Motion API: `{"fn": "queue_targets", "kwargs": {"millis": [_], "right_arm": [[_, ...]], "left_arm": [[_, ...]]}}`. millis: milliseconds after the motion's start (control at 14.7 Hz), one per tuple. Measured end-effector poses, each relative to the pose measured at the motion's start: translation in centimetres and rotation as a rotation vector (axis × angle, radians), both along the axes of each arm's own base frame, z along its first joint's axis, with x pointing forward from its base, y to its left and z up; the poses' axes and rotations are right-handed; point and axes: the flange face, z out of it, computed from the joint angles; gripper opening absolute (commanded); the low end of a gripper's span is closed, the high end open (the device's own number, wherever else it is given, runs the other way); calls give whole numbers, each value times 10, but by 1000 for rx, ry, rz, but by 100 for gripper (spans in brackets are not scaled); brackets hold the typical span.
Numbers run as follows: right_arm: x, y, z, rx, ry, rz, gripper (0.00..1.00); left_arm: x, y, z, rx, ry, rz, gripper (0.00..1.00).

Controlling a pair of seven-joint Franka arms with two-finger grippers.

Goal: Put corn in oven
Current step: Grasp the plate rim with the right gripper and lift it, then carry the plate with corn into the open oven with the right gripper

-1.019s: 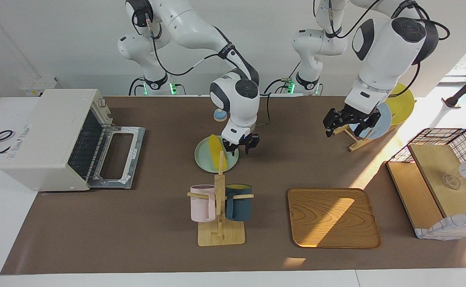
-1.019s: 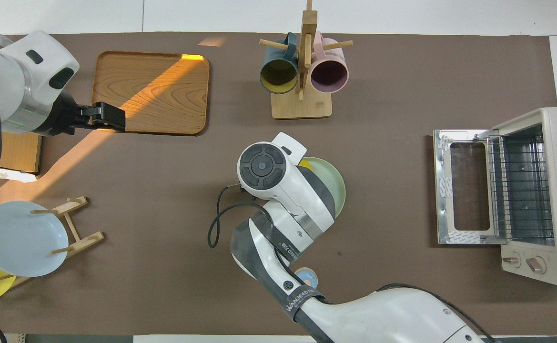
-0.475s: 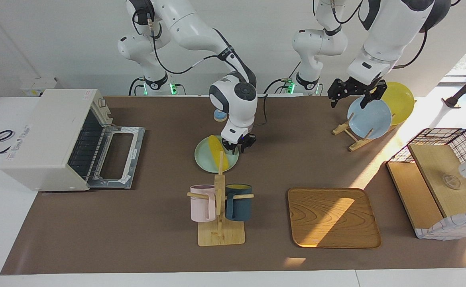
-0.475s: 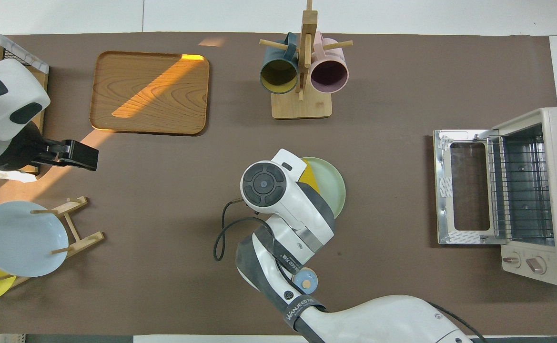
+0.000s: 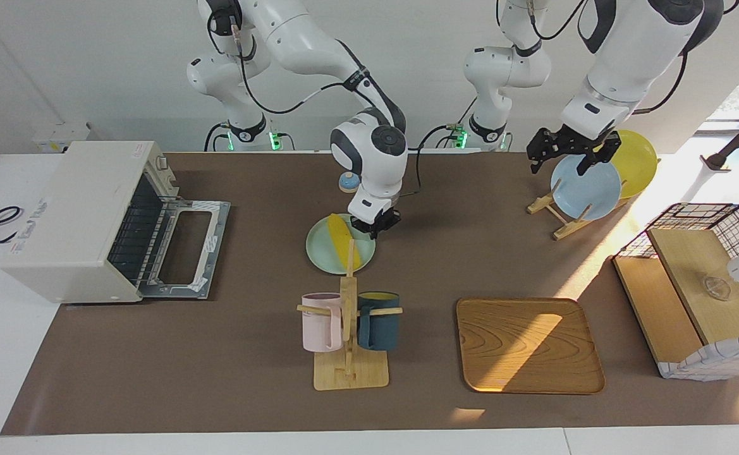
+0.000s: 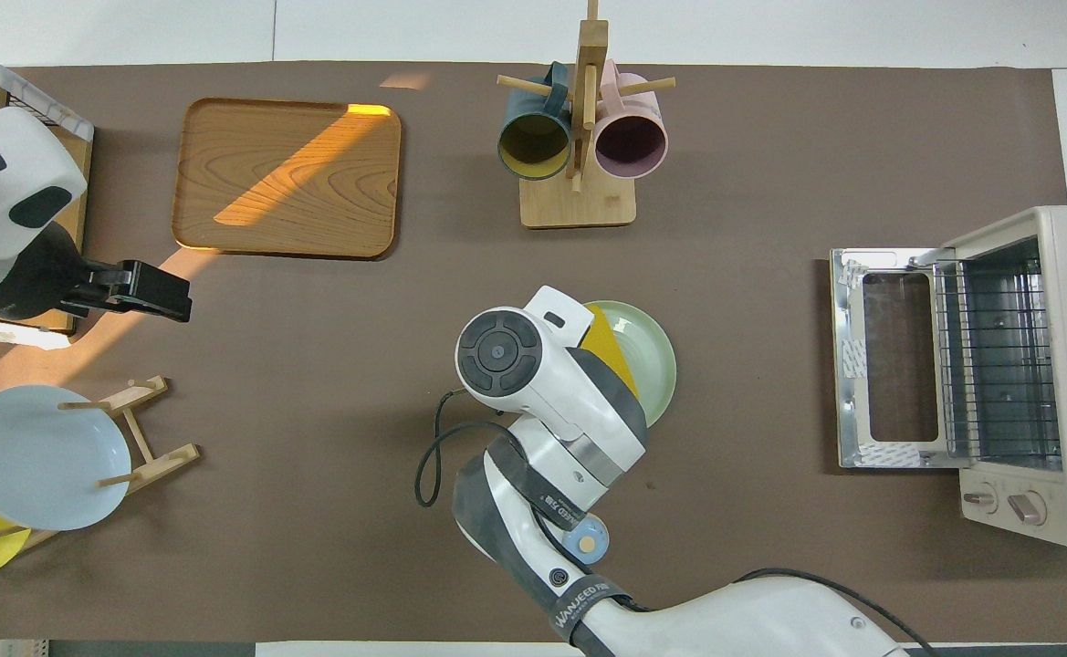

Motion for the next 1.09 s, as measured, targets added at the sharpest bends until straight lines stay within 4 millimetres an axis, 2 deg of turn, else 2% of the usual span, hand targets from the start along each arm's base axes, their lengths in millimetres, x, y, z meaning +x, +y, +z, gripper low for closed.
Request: {"fn": "queue_targets", "kwargs": {"millis": [340,475,611,747,883,951,1087], "right_arm": [[16,-10,51,-158,19,9,0],[21,-24,55,-233,24,6,0],[33,-47,56,-269,37,-25,0],[57,-92,65,-267,62,-51,0],[85,-163,85,-242,85,-73,0],[93,-199,95,-230,96,-85,0],[92,-260,107,-218,131,-107,0]], "left_arm": [[1,-3,-3,-9,8,-3,100],[0,-4,-3,-9,8,-4,100],[0,-4,-3,-9,8,-5,100],[0,-4,-3,-7,7,-6,100],[0,-5,-3,1,5,-9,100],[0,-5,-3,3,5,-10,100],[0,-5,-3,3,5,-11,100]]}}
